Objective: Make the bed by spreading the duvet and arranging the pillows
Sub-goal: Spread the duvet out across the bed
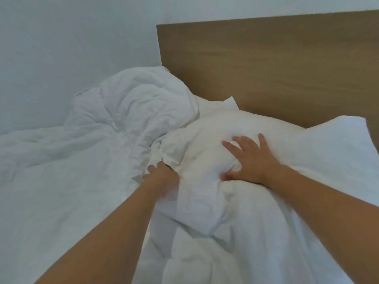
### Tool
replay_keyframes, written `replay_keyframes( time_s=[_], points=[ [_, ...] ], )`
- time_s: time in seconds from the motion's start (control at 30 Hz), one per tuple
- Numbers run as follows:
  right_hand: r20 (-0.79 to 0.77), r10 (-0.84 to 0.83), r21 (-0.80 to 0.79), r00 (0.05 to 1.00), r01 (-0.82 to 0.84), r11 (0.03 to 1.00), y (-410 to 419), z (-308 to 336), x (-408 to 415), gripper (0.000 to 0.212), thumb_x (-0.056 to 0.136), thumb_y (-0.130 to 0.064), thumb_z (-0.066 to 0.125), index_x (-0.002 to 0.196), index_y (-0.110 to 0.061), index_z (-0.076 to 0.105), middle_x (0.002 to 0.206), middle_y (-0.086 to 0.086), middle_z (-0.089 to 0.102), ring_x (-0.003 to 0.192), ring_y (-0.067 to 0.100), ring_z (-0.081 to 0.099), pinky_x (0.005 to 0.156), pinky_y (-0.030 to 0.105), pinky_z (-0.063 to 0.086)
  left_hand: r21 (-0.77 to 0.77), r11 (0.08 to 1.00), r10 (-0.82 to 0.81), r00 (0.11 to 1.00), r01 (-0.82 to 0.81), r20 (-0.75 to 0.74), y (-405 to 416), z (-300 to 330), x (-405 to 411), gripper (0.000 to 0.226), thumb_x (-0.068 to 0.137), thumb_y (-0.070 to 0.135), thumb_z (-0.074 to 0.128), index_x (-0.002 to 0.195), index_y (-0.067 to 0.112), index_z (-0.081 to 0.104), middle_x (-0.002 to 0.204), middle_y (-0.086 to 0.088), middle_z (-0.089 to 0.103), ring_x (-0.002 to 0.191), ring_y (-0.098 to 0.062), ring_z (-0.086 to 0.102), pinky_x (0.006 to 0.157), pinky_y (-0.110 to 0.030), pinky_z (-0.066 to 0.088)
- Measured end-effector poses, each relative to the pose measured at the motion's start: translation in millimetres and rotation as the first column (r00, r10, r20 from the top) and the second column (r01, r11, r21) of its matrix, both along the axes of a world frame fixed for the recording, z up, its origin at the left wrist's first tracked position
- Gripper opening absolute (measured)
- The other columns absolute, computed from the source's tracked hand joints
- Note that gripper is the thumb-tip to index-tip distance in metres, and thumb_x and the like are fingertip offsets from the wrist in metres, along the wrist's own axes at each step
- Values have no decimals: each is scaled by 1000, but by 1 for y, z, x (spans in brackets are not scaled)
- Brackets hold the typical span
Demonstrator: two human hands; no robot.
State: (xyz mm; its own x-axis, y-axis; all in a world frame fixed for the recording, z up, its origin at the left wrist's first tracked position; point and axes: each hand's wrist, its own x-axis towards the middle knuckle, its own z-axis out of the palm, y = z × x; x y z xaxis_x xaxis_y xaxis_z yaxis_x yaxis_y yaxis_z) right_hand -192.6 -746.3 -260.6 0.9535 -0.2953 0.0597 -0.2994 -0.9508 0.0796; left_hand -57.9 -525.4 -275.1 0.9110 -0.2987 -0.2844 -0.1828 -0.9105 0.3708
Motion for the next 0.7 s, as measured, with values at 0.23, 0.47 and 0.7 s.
replay_keyframes(
  time_s=[0.23,0.47,0.7],
  points=[
    [283,100,112,954,-137,984,-38,-92,23,112,55,-90,45,148,-34,16,138,4,28,138,23,18,115,48,-12,155,988,-1,994,-17,113,-31,-86,28,18,94,21,42,97,14,58,97,-7,61,90,-26,59,71,-34,42],
    [-9,139,242,990,-133,961,-54,-27,35,63,71,-77,36,103,-27,57,111,-5,62,109,22,55,92,35,30,-27,996,86,996,-86,-20,-59,44,89,35,100,14,41,64,13,39,68,-4,43,63,-22,51,61,-32,46],
    [413,-351,424,840,163,891,-160,115,-22,30,89,-47,49,93,-20,64,85,3,69,85,32,64,69,37,48,-554,822,290,739,133,608,-177,284,69,41,94,31,41,103,-1,66,109,-23,67,101,-36,62,81,-36,47]
  ],
)
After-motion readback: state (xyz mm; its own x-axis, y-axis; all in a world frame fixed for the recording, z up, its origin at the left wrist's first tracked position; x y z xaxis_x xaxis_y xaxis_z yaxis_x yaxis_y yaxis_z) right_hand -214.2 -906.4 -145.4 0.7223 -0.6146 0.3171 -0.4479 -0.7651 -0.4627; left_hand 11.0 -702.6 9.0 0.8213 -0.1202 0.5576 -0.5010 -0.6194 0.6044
